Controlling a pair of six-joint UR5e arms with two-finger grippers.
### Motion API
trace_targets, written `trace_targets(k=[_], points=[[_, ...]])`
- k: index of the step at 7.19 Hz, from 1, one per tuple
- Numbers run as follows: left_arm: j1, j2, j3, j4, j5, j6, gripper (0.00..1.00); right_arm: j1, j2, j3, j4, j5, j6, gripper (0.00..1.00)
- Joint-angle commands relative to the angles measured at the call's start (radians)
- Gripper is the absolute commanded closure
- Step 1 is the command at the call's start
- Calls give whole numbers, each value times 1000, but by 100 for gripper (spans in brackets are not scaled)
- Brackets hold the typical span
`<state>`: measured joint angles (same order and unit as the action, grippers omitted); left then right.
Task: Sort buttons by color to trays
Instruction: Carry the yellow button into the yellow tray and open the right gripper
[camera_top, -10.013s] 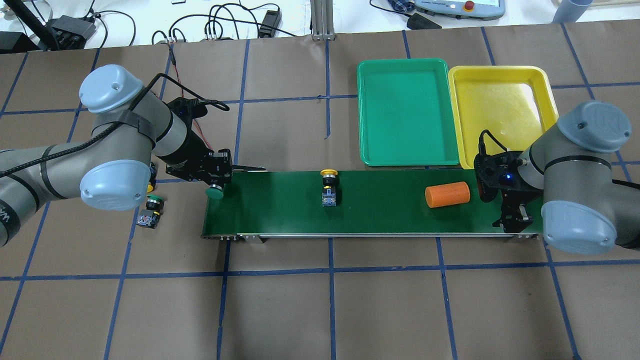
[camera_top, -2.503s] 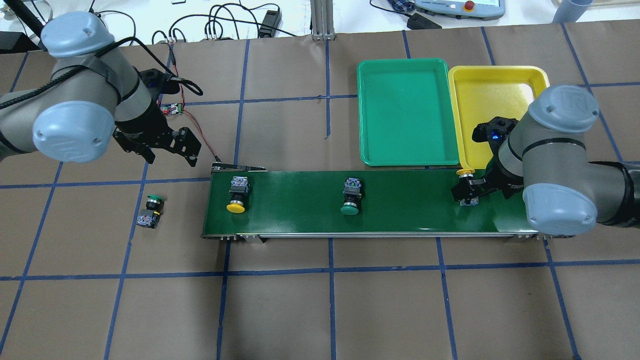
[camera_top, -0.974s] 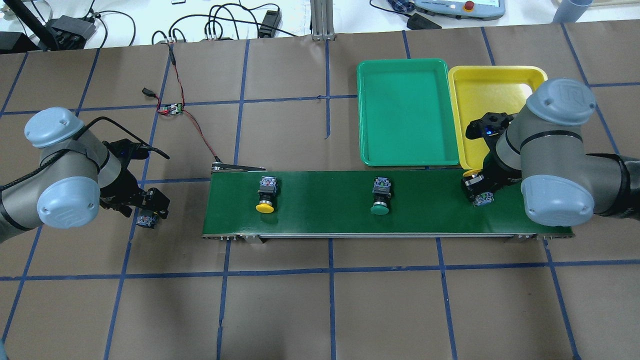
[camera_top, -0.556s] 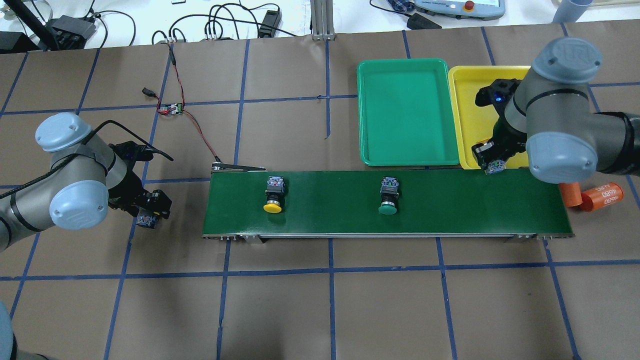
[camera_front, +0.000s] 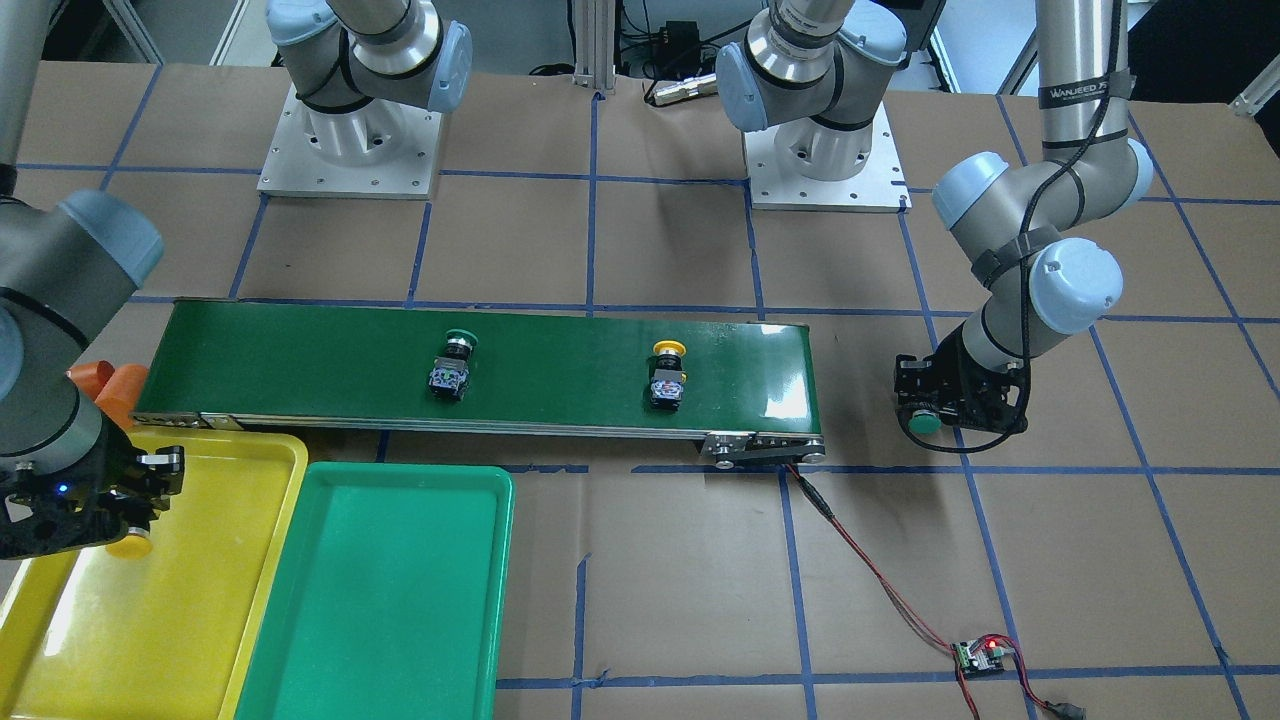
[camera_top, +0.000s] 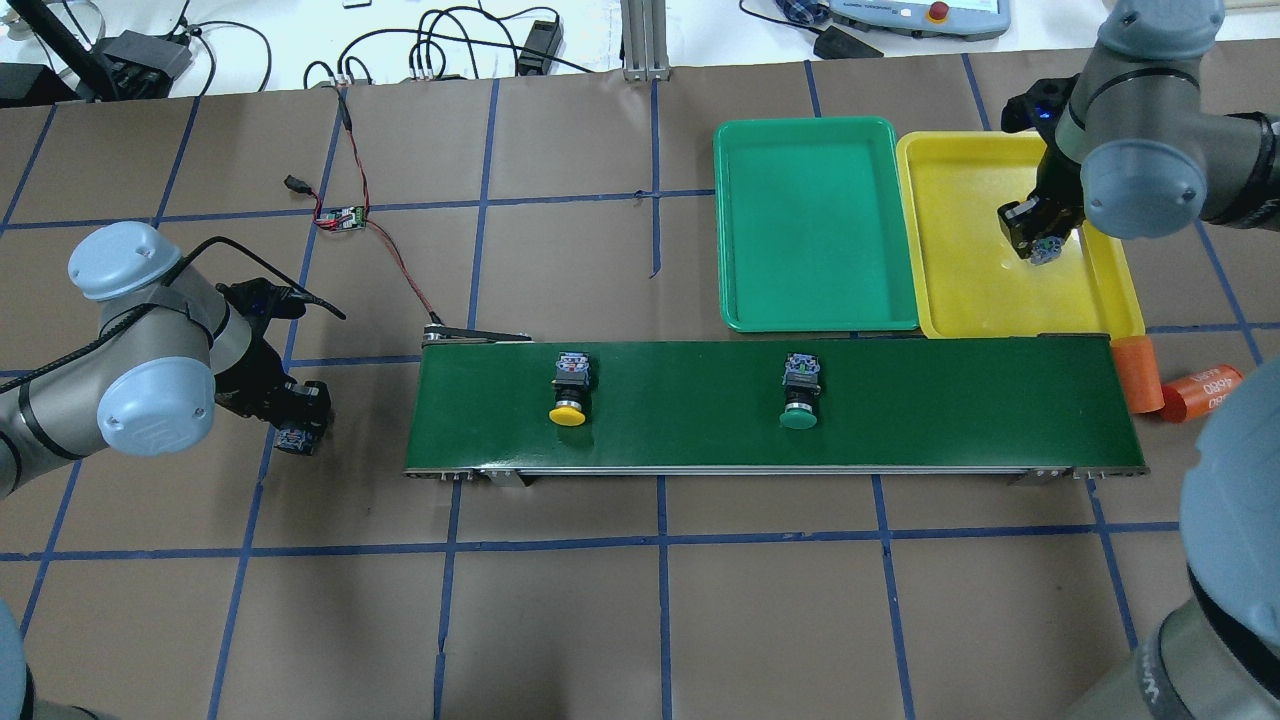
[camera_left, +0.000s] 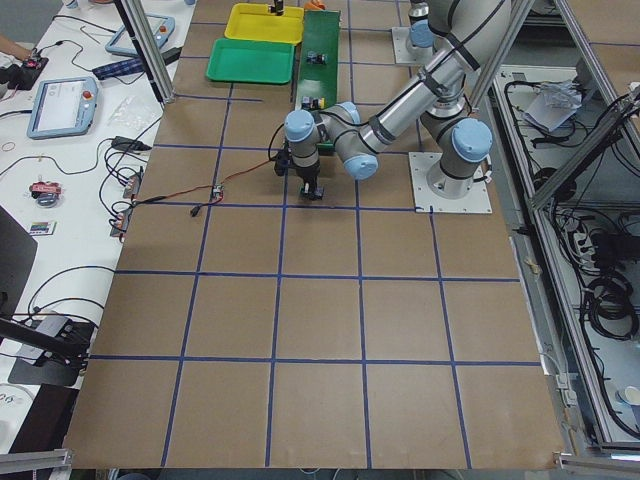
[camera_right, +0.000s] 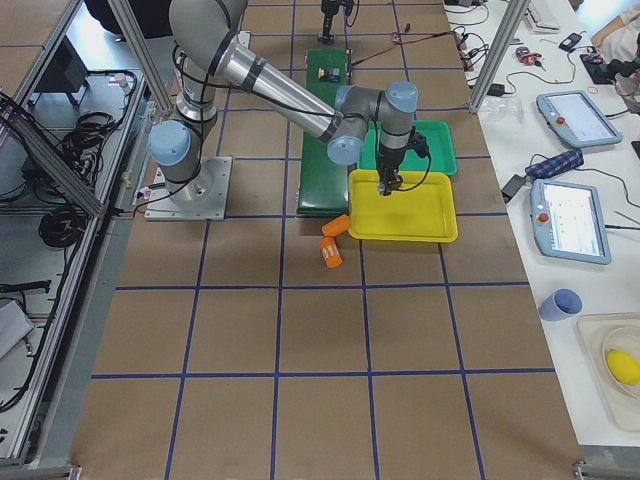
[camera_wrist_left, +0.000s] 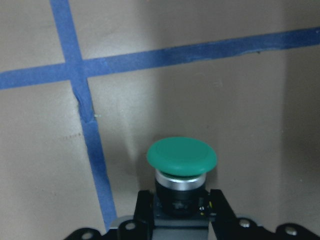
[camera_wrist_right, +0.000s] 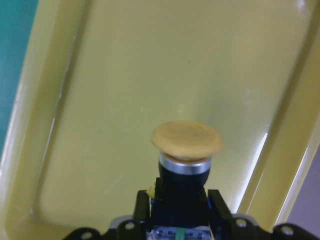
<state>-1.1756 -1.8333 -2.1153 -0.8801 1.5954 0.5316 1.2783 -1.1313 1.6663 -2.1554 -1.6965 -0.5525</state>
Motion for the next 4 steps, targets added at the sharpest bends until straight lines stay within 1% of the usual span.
trace_targets(k=[1, 2, 3, 4], points=[[-7, 37, 33, -31, -8, -1, 100, -22, 2, -8, 69, 43, -21, 0], [-21, 75, 110, -171, -9, -5, 100, -17, -33, 6, 103, 64, -12, 0], [-30, 107, 227, -344, -37, -12, 100, -10, -89, 63, 104, 79, 3, 0], [-63, 123, 332, -479, -52, -91, 100, -7, -157, 138, 103, 83, 35, 0]])
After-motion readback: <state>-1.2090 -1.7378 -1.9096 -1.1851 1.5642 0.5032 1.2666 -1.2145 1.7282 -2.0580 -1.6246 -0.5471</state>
